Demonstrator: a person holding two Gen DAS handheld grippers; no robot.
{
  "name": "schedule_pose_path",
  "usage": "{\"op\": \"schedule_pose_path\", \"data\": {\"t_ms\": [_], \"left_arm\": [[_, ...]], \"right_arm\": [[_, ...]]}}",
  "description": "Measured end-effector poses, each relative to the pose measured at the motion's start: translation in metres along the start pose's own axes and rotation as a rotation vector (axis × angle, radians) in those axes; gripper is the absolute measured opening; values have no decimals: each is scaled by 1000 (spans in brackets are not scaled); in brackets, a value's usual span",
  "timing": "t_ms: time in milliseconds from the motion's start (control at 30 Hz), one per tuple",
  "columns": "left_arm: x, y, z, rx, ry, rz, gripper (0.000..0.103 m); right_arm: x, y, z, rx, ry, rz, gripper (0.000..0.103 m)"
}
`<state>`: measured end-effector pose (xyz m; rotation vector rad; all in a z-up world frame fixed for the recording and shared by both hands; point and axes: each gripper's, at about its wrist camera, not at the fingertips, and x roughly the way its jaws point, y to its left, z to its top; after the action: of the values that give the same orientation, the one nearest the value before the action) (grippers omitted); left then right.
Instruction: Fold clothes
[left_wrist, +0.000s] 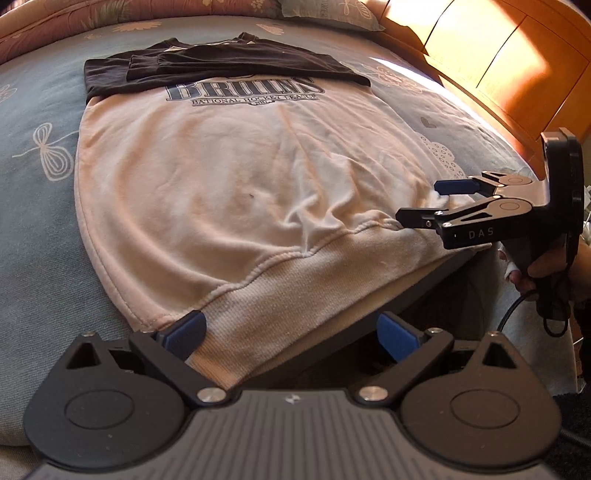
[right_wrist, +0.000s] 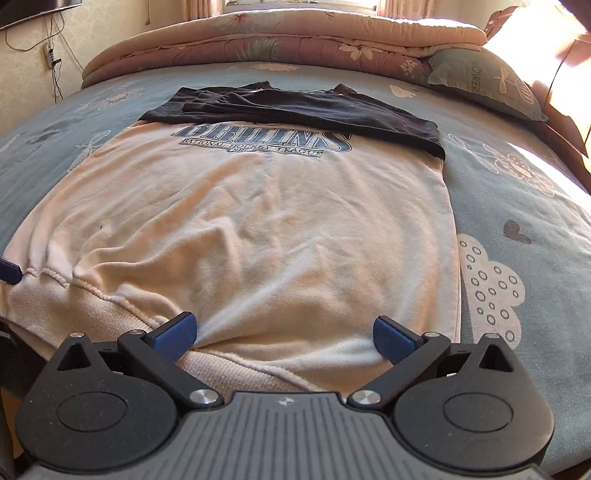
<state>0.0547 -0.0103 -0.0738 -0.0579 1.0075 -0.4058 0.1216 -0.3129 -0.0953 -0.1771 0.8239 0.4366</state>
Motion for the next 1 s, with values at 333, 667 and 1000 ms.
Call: {"op": "schedule_pose_path", "data": {"t_ms": [333,667,1000], "left_arm": [[33,-15,42,84,-16,-139,98],[9,-7,26,11,-4,-230,99],[45,17,55,-270,-50,-405,99]], "right_arm": [[-6,21,12,-120,-4,67,103],[-24,24,-19,-186,10,89,103],[-2,47,14,-186,-107,127,103]]}}
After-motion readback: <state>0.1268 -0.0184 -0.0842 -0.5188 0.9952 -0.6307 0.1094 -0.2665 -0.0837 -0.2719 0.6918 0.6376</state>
